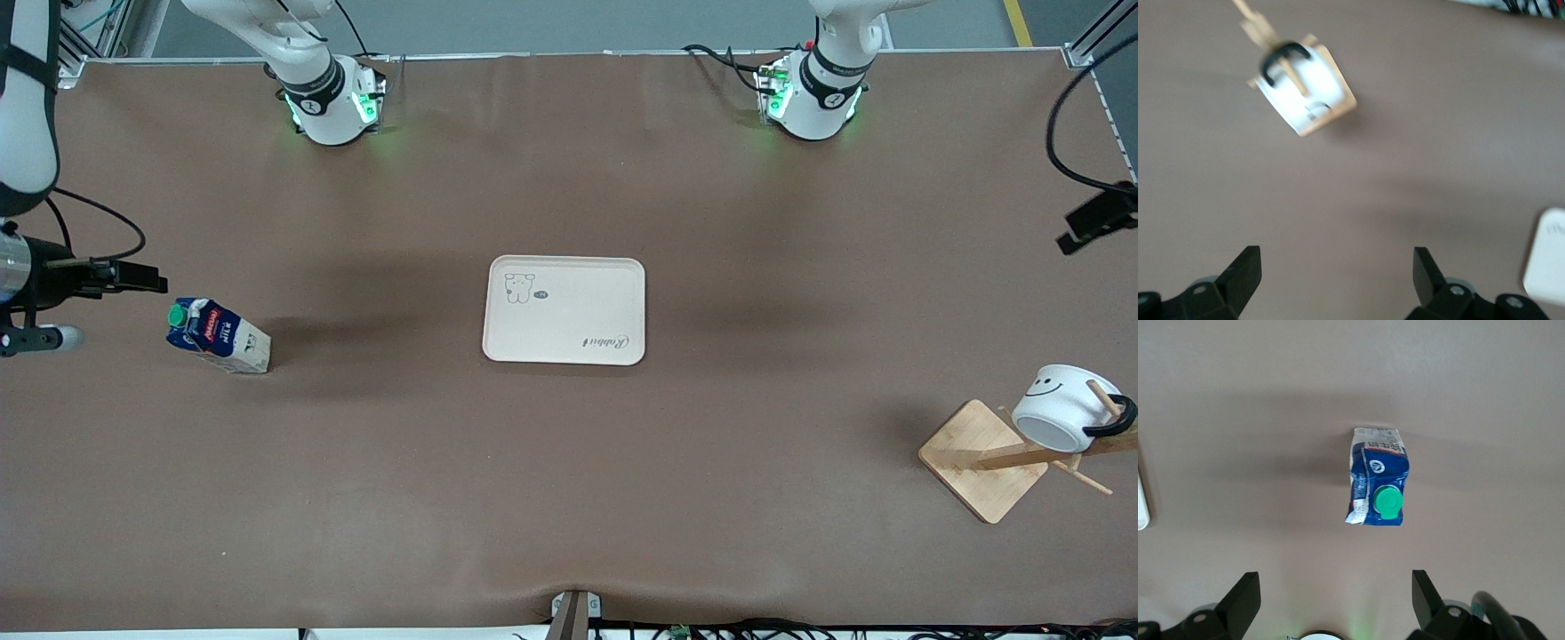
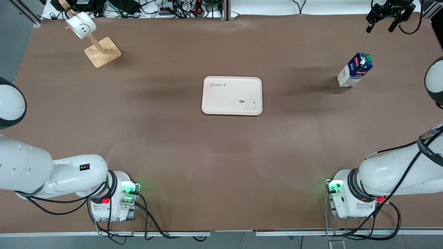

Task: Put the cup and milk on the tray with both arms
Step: 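Reach the right gripper to the milk carton while the left gripper reaches the mug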

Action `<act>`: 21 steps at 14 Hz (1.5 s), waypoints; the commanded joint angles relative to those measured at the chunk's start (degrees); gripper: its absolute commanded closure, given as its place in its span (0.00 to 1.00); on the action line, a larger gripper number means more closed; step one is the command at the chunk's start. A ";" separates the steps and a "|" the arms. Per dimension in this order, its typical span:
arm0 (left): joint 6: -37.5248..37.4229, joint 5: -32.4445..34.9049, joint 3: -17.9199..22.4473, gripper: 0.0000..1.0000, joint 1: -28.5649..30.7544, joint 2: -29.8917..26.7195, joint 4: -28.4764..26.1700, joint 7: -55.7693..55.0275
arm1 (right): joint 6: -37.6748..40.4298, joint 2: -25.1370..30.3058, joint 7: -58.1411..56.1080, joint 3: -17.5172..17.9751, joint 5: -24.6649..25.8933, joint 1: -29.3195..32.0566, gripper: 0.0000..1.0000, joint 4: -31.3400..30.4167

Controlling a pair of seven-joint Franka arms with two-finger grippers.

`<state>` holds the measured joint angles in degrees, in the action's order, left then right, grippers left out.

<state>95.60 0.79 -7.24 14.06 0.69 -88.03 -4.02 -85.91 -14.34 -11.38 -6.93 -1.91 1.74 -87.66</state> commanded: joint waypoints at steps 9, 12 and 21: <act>31.56 -16.33 -0.32 0.00 10.54 -1.83 -22.26 15.68 | 4.00 -5.17 0.57 0.16 -1.07 2.21 0.00 1.08; 39.37 -21.44 -0.23 0.00 10.81 -0.95 -26.22 22.02 | 3.57 -6.13 1.27 0.08 -1.42 2.48 0.00 0.82; 50.90 -36.64 -0.76 0.00 11.52 8.18 -25.97 36.97 | -13.40 -5.26 5.31 0.16 -1.34 3.62 0.00 -11.39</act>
<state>144.26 -33.29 -7.26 25.50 7.29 -114.60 31.03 -97.93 -21.08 -6.83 -7.21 -2.14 4.41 -96.62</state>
